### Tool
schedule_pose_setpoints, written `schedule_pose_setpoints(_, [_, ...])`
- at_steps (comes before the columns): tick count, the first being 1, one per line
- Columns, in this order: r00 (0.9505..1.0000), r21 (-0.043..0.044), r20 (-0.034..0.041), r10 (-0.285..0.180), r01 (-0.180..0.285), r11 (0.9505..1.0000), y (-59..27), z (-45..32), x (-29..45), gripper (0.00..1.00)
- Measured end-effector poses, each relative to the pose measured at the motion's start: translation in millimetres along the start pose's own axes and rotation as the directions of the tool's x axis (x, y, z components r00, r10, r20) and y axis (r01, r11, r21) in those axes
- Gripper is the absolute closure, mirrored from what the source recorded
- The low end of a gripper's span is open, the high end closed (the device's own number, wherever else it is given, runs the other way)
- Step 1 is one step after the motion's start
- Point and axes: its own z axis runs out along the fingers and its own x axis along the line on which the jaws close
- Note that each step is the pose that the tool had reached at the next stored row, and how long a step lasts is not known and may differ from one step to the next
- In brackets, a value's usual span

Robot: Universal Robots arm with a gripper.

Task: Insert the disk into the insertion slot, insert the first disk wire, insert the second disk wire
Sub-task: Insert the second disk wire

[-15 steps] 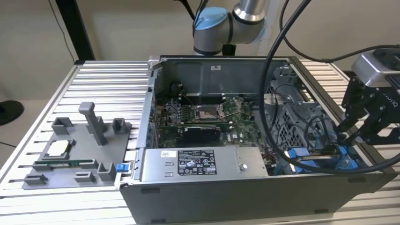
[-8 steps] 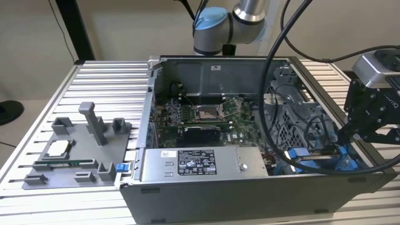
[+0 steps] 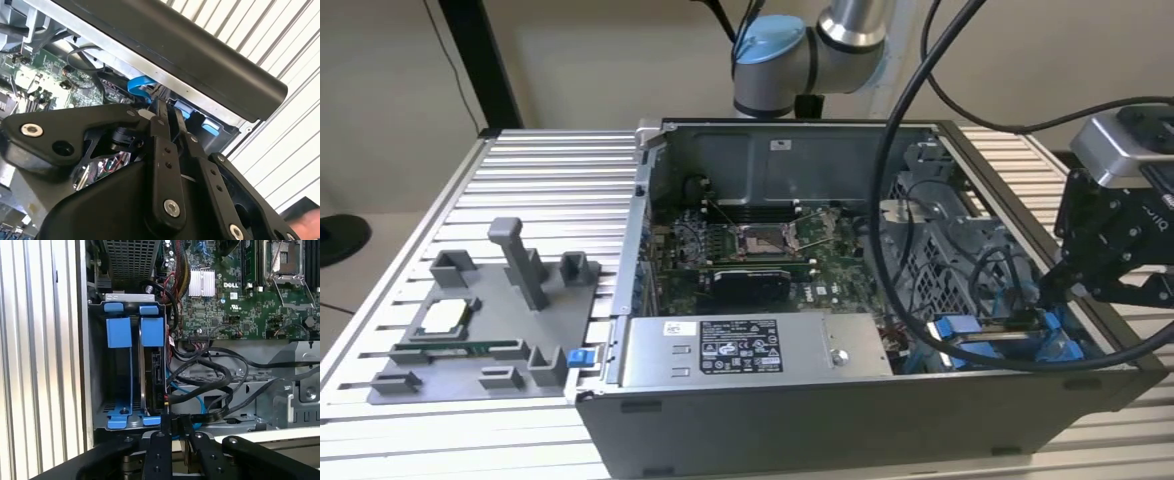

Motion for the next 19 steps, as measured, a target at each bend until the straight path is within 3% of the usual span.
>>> schedule_pose_setpoints(3, [0.9999,0.0001,0.0122,0.005,-0.005,1.0,0.0,0.0,0.0,0.0])
schedule_pose_setpoints(9, [0.9998,0.0006,0.0159,0.01,-0.01,1.0,0.0,0.3,0.0,0.0])
schedule_pose_setpoints(10, [0.9998,0.0006,0.016,0.01,-0.01,1.0,0.1,0.3,0.0,1.0])
schedule_pose_setpoints(15, [0.9998,0.0004,0.017,0.01,-0.01,1.0,0.2,-1.8,-0.2,1.0])
schedule_pose_setpoints(19, [0.9998,0.0003,0.018,0.01,-0.01,1.0,2.8,-13.8,-2.1,1.0])
